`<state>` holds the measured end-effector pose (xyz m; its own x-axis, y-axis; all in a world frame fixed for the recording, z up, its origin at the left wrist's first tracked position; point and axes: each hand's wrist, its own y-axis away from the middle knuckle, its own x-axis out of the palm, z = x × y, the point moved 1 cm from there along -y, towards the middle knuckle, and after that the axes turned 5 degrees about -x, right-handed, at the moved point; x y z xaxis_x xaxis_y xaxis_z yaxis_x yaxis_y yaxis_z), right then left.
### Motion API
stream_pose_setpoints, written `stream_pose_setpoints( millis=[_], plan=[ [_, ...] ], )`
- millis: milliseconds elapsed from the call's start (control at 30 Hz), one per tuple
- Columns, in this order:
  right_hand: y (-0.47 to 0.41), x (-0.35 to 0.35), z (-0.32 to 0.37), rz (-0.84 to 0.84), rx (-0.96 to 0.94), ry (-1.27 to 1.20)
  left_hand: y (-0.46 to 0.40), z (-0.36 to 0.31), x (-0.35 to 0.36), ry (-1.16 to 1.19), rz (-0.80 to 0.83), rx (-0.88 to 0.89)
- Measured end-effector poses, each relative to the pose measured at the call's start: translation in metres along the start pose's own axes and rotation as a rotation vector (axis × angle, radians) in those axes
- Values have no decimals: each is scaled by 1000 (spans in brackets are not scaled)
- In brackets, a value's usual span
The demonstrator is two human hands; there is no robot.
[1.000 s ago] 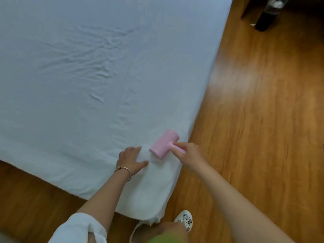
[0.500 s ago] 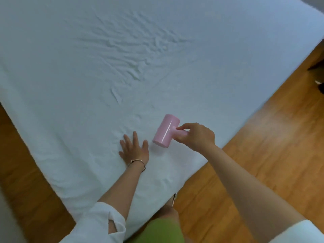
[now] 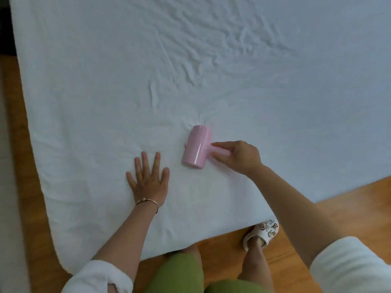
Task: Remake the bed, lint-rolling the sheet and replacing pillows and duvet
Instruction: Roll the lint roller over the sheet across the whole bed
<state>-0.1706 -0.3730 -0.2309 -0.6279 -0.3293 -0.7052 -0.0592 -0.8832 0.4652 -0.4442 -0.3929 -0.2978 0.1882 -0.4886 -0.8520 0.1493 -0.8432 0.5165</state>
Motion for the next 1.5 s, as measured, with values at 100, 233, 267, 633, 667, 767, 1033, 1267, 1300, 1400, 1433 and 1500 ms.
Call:
stream_pose_setpoints(
  millis=[100,233,267,633,667,767,1033,1267,1300,1400,1433,1500],
  plan=[
    [16,-22,-50,2,-21,-5,14,-18,9,53,-92,-115],
    [40,-72,-130,46,-54,34,53,-78,36,161,-168,-261],
    [46,-87,-153,53,-61,62,67,-98,46,174,-162,-273],
    [84,-201,-261,61,-261,319,156,-247,99,339,-160,-91],
    [78,-193,-253,86,-297,298,153,-249,94,366,-212,-86],
    [58,-164,-225,223,-413,332,143,-250,87,327,-178,-74],
    [46,-217,-299,249,-212,346,143,-281,101,210,26,-249],
    [52,-322,-376,136,-142,487,164,-399,120,210,121,-180],
    [52,-327,-382,126,-181,468,168,-421,124,228,128,-163],
    [48,-330,-395,163,-255,333,178,-476,138,294,117,-177],
    [45,-330,-402,203,-288,313,183,-493,145,307,91,-211],
    [36,-316,-405,274,-354,337,189,-505,153,326,36,-278]
  ],
)
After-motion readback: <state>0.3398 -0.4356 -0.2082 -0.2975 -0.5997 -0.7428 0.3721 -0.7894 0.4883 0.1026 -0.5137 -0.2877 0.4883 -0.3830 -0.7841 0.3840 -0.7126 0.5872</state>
